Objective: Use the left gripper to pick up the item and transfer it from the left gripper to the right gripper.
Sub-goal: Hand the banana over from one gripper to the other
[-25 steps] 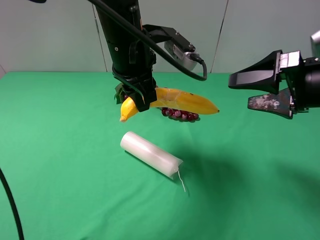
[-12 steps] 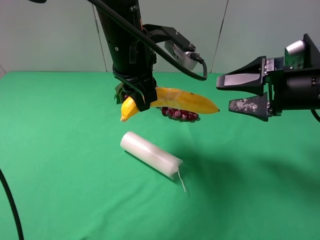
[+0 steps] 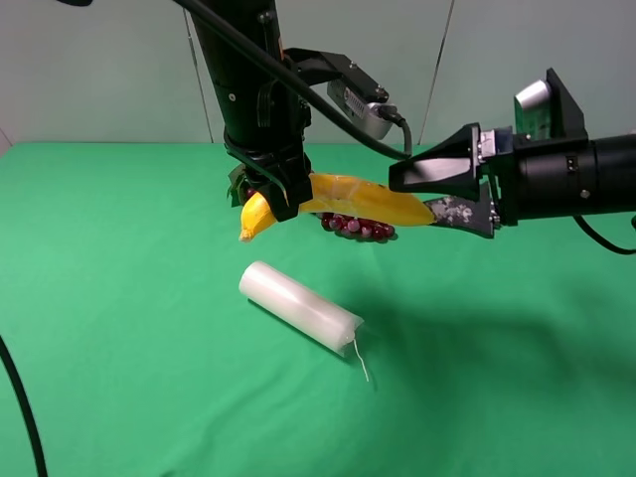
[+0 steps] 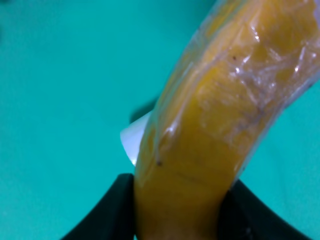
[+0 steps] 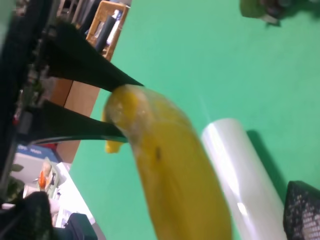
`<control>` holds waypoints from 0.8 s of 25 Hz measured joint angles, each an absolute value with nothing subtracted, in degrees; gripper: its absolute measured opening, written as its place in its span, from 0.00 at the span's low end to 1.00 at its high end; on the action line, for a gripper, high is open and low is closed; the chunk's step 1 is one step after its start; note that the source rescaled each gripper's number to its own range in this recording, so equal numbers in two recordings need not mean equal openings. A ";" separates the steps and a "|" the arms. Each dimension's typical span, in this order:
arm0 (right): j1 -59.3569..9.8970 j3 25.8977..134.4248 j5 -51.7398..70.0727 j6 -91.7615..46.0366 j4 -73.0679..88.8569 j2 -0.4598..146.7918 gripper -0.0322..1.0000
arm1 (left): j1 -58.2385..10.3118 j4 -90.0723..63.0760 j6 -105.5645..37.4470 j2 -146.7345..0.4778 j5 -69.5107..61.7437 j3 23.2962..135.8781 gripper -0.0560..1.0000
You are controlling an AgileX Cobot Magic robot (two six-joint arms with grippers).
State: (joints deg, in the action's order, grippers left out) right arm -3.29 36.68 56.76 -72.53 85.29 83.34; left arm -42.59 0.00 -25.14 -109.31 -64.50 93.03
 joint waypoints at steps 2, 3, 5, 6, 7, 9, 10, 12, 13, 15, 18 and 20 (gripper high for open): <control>-4.57 37.96 56.76 -72.53 85.41 84.26 1.00 | -42.59 0.00 -25.14 -109.31 -64.50 93.03 0.06; -5.38 38.52 56.69 -72.53 85.41 84.95 1.00 | -42.59 0.00 -25.14 -109.31 -64.50 93.03 0.06; -7.08 39.33 56.57 -72.53 85.41 86.47 1.00 | -42.59 0.00 -25.14 -109.31 -64.50 93.03 0.06; -7.66 39.59 56.22 -72.53 85.36 87.06 1.00 | -42.59 0.00 -25.14 -109.31 -64.50 93.03 0.06; -8.14 39.84 55.73 -72.53 85.36 87.67 1.00 | -42.59 0.00 -25.14 -109.31 -64.50 93.03 0.06; -8.54 40.28 55.25 -72.53 85.47 88.48 1.00 | -42.59 0.00 -25.14 -109.31 -64.50 93.03 0.06; -8.54 40.46 55.19 -72.53 85.52 88.66 1.00 | -42.59 0.00 -25.14 -109.31 -64.50 93.03 0.06; -8.54 40.58 54.73 -72.53 85.72 88.73 1.00 | -42.59 0.00 -25.14 -109.31 -64.50 93.03 0.06; -8.54 40.58 54.67 -72.53 85.77 88.73 1.00 | -42.59 0.00 -25.14 -109.31 -64.50 93.03 0.06; -8.54 40.62 54.67 -72.53 85.82 88.73 1.00 | -42.59 0.00 -25.14 -109.31 -64.50 93.03 0.06; -8.54 40.62 54.67 -72.53 85.82 88.73 1.00 | -42.59 0.00 -25.14 -109.31 -64.44 93.03 0.06; -8.54 40.62 54.81 -72.53 85.56 88.73 1.00 | -42.59 0.00 -25.14 -109.31 -64.31 93.03 0.06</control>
State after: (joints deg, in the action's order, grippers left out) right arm -8.54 40.62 54.81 -72.53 85.56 88.73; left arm -42.59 0.00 -25.14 -109.31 -64.31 93.03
